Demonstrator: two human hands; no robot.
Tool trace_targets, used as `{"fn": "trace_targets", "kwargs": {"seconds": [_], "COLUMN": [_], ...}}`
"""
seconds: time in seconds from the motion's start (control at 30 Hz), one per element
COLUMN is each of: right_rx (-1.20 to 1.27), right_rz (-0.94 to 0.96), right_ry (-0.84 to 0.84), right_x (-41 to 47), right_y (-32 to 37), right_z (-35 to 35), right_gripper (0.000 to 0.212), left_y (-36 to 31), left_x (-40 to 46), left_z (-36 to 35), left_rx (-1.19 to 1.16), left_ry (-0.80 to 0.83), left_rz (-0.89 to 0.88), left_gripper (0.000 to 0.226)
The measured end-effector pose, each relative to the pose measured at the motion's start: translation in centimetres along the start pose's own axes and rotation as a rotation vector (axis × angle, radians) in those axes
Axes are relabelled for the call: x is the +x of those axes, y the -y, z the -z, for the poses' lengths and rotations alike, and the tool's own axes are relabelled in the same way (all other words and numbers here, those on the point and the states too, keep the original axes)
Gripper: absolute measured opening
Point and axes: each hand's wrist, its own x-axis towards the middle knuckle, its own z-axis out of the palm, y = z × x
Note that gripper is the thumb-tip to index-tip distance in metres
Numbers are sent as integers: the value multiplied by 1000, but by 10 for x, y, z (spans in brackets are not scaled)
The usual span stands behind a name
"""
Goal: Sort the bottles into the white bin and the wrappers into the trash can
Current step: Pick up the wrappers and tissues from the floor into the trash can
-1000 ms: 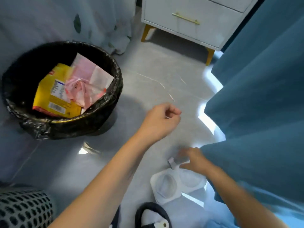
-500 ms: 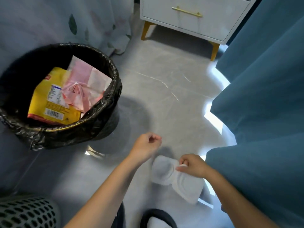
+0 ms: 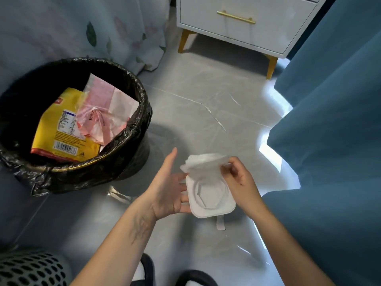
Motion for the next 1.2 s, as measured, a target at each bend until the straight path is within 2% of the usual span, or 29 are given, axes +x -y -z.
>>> {"fn": "trace_targets", "kwargs": {"seconds": [0.1, 0.2, 0.3, 0.37, 0.4, 0.47, 0.5, 0.53, 0.6, 0.63, 0.73, 0.87, 0.97, 1.03, 1.13, 1.2], "right_rx": [-46, 138, 450, 574, 480, -52, -331, -521, -691, -736, -860, -842, -792, -613, -244, -22], "right_rz": [89, 52, -55, -151, -191, -245, -273, -299, -339, -345, -254, -176, -154, -224, -349, -310], "right_ry": [-21, 42, 87, 11, -62, -158, -115, -24, 170, 218, 185, 129, 119, 14, -278, -373], "right_x": [-4, -8, -6, -1, 2, 5, 4, 1, -12, -20, -33, -33, -31, -24, 0, 23], "right_y": [-2, 6, 13, 5, -4, -32, -46, -61, -88, -96, -113, -121, -123, -111, -71, -33], "right_z": [-6, -11, -2, 7, 11, 19, 21, 21, 17, 13, 4, 1, 2, 3, 8, 10], "right_gripper": [22, 31, 30, 33, 31, 18, 20, 31, 54, 59, 49, 13, 11, 18, 11, 14], "left_y": [1, 6, 7, 6, 5, 3, 3, 3, 3, 3, 4, 4, 5, 5, -5, -23], "left_x": [-1, -5, -7, -6, -6, -5, -5, -4, -4, -4, -5, -5, -7, -13, -38, -66], "left_z": [2, -1, -4, -1, 1, 5, 7, 8, 8, 9, 11, 14, 14, 11, -6, -21], "left_rx": [160, 333, 292, 216, 197, 164, 141, 115, 69, 51, 4, -34, -25, 56, 174, 221], "left_ry": [25, 104, 46, -32, -73, -154, -185, -210, -246, -257, -277, -311, -328, -321, -213, -186], "left_rz": [-53, -76, -132, -178, -203, -249, -267, -279, -289, -290, -298, -301, -298, -320, -434, -569], "left_gripper": [76, 59, 46, 32, 26, 19, 18, 16, 15, 16, 17, 13, 16, 26, 38, 45]}}
